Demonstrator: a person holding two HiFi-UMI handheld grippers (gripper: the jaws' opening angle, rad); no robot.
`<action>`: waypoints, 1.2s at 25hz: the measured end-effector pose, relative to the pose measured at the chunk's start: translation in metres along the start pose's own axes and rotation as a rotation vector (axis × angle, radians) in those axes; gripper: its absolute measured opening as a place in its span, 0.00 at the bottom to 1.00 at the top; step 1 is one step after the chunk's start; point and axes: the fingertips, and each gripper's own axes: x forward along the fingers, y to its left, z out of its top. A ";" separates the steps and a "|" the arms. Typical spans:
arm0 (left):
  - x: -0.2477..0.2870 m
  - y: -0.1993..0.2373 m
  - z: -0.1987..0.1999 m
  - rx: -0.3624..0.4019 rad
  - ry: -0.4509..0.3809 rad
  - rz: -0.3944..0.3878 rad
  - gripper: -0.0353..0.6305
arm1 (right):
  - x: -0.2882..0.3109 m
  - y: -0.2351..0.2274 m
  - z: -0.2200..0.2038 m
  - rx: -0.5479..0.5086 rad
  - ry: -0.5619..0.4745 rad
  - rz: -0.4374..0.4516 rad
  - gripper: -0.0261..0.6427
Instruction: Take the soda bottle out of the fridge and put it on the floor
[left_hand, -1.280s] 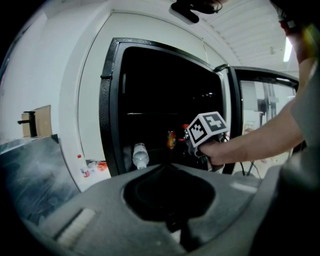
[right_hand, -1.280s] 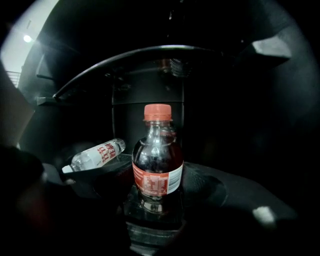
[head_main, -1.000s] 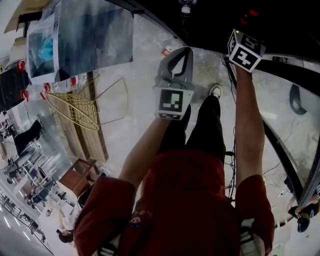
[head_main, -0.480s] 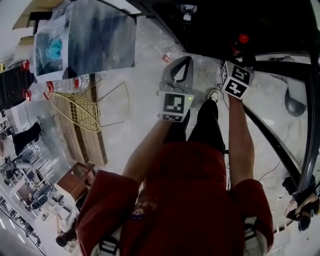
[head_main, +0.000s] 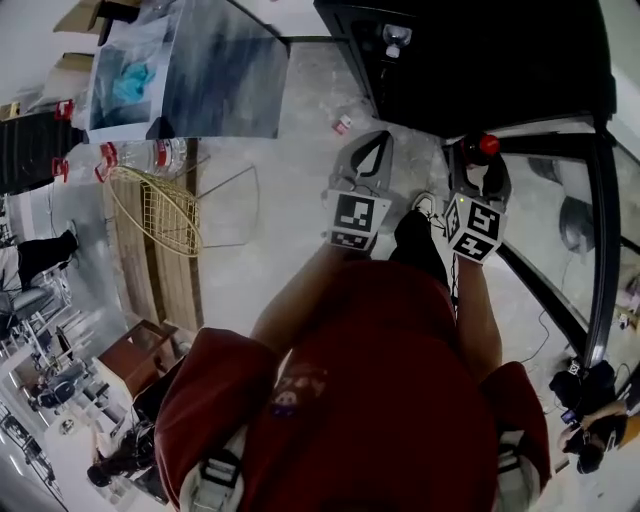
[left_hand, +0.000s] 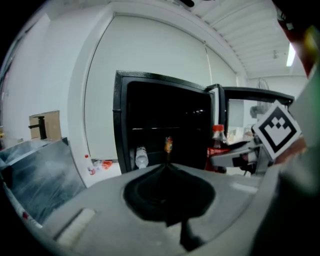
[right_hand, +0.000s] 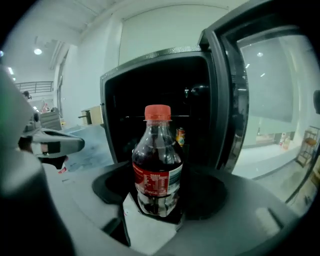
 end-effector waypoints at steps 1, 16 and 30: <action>-0.005 0.001 0.004 -0.005 -0.004 0.001 0.05 | -0.009 0.005 0.003 -0.002 0.000 0.013 0.48; -0.046 -0.015 0.032 0.002 -0.043 0.008 0.05 | -0.068 0.024 0.041 -0.076 -0.066 0.132 0.48; -0.039 -0.036 0.027 -0.001 0.004 0.108 0.05 | -0.060 0.002 0.016 -0.074 -0.023 0.244 0.48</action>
